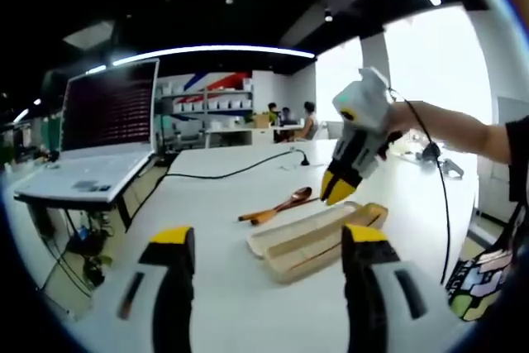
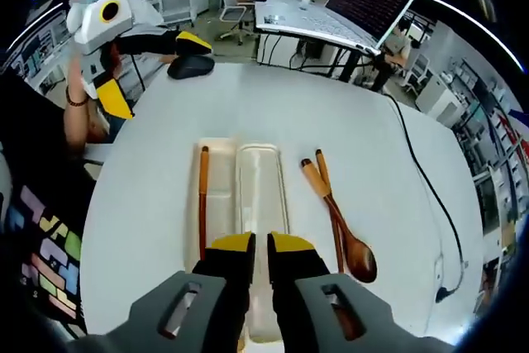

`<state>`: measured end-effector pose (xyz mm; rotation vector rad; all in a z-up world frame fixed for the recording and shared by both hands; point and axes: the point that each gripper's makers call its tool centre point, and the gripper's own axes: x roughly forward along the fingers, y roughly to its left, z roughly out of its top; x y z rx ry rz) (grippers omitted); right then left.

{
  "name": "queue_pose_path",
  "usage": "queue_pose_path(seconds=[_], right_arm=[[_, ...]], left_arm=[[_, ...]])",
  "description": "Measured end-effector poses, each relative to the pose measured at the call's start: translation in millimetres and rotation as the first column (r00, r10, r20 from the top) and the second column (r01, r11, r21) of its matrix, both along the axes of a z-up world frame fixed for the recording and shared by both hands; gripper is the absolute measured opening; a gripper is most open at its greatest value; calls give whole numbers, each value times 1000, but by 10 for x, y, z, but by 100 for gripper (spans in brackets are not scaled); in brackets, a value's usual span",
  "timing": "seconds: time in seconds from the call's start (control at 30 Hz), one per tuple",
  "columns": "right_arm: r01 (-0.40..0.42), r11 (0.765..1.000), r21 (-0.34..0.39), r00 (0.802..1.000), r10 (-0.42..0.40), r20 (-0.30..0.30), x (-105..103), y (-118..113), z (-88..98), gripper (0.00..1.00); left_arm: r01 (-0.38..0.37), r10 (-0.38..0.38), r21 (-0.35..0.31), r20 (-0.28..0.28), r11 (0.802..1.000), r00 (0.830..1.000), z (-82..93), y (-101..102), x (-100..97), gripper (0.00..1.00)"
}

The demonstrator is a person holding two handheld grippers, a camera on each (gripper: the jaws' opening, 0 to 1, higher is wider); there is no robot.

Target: Arrange the utensils inside the cutlery case until each visible utensil rests in its matching compartment.

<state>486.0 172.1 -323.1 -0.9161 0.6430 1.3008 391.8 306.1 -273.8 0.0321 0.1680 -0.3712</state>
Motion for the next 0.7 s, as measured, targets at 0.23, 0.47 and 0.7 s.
queue_pose_path(seconds=[0.23,0.47,0.7], right_arm=[[45,999,-14,999,-45,24,297,-3,-210,6],[68,998,8,997,-68,34,485,14,-392,6],[119,991,54,993,-119,-2,587,41,-501,9]], left_arm=[[9,-9,17,2,1000,1000,-3,-29,22,77],[25,-25,21,-3,999,1000,-22,-78,20,76],[15,-16,27,5,1000,1000,16,-30,7,76]])
